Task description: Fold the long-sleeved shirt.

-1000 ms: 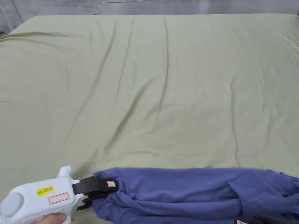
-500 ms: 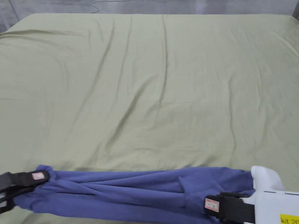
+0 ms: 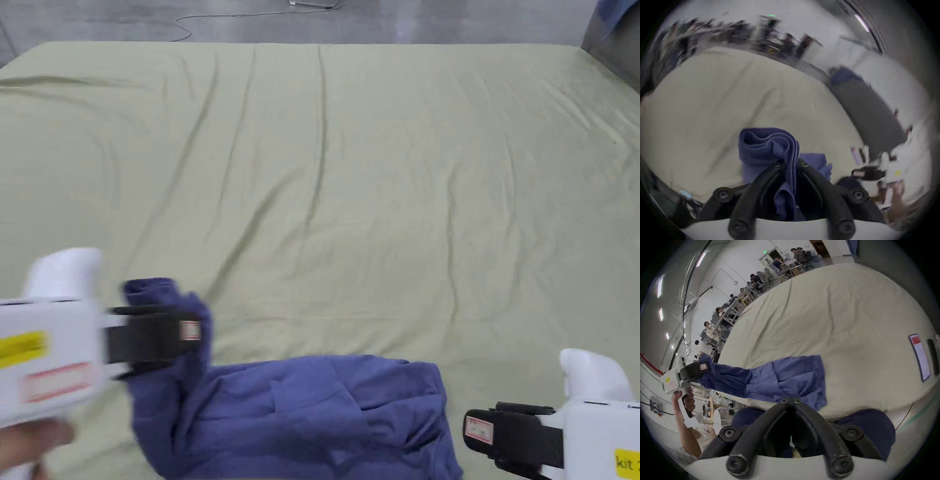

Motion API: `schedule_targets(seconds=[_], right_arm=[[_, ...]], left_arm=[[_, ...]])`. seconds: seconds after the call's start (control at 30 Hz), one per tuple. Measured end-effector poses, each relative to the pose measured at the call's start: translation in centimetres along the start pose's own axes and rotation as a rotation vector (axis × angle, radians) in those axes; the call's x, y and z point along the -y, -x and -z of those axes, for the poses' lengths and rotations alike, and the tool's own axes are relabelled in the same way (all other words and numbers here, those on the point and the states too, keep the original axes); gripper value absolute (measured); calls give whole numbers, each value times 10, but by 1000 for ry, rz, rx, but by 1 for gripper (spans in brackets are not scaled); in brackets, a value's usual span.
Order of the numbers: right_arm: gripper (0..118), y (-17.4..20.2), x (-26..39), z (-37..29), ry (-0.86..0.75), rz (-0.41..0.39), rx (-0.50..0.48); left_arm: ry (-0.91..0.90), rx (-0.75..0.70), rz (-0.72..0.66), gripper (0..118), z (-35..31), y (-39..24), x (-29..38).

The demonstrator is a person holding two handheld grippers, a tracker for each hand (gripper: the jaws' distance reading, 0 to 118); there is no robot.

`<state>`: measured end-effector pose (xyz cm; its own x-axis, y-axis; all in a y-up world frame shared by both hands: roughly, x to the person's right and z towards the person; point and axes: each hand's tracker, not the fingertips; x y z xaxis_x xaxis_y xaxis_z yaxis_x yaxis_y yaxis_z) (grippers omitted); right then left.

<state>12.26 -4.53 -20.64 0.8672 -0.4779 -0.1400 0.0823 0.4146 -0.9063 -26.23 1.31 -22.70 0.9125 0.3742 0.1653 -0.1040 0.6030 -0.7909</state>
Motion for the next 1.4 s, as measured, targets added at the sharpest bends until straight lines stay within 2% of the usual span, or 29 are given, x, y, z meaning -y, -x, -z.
schedule_targets(seconds=[0.1,0.27,0.43,0.47,0.53,0.57,0.6,0.67,0.73,0.83,0.87,0.9,0.93,0.97,1.0,1.03,1.07,1.1,1.13,1.17,1.23,1.27,1.33,1.4], right_arm=[[0,-10,4,-21,-39,17,12],[0,-32,14,-41,-56,51,34],[0,-54,19,-57,-70,86,50],[0,-57,19,-59,-75,91,53],[0,-63,20,-63,-88,107,54],[0,-66,20,-65,-96,119,49],[0,-68,20,-67,-102,126,43],[0,-70,20,-69,-111,133,31],[0,-73,19,-69,-120,145,12],[0,-72,17,-68,-148,174,-29],[0,-72,16,-68,-159,179,-37],[0,-74,15,-67,-173,180,-44],[0,-74,16,-68,-208,190,-53],[0,-73,17,-69,-227,200,-53],[0,-73,16,-69,-229,203,-51],[0,-73,16,-68,-226,204,-50],[0,-73,16,-68,-224,204,-52],[0,-73,16,-67,-220,202,-54],[0,-73,17,-67,-216,201,-52],[0,-72,17,-67,-211,200,-45],[0,-72,20,-70,-220,199,-24],[0,-72,21,-74,-227,195,-6],[0,-73,23,-79,-231,185,24],[0,-76,22,-84,-233,186,50]], left_arm=[[91,-56,131,9,79,-71,0],[280,1,135,9,188,-130,35],[358,-86,159,11,245,-158,67],[365,-102,146,20,253,-157,72],[318,-81,127,76,257,-154,78],[267,-3,100,76,248,-151,76],[270,82,53,85,239,-151,72],[253,204,-14,109,206,-152,61],[112,302,-48,111,164,-146,51],[-78,297,-132,111,110,-125,39],[-104,224,-163,110,98,-112,38],[-117,151,-191,105,91,-102,38],[-101,-49,-175,84,91,-98,36],[-75,-282,-77,36,99,-101,39],[-53,-456,56,0,113,-104,44],[-69,-532,126,0,122,-104,52],[-6,-361,130,0,137,-109,61],[58,-226,78,0,149,-112,67],[110,-151,27,0,164,-120,73],[128,-143,41,0,177,-129,80],[160,-228,216,0,208,-156,96],[191,-223,268,0,225,-169,105],[224,-129,279,0,244,-189,114],[269,-103,310,0,265,-208,123]])
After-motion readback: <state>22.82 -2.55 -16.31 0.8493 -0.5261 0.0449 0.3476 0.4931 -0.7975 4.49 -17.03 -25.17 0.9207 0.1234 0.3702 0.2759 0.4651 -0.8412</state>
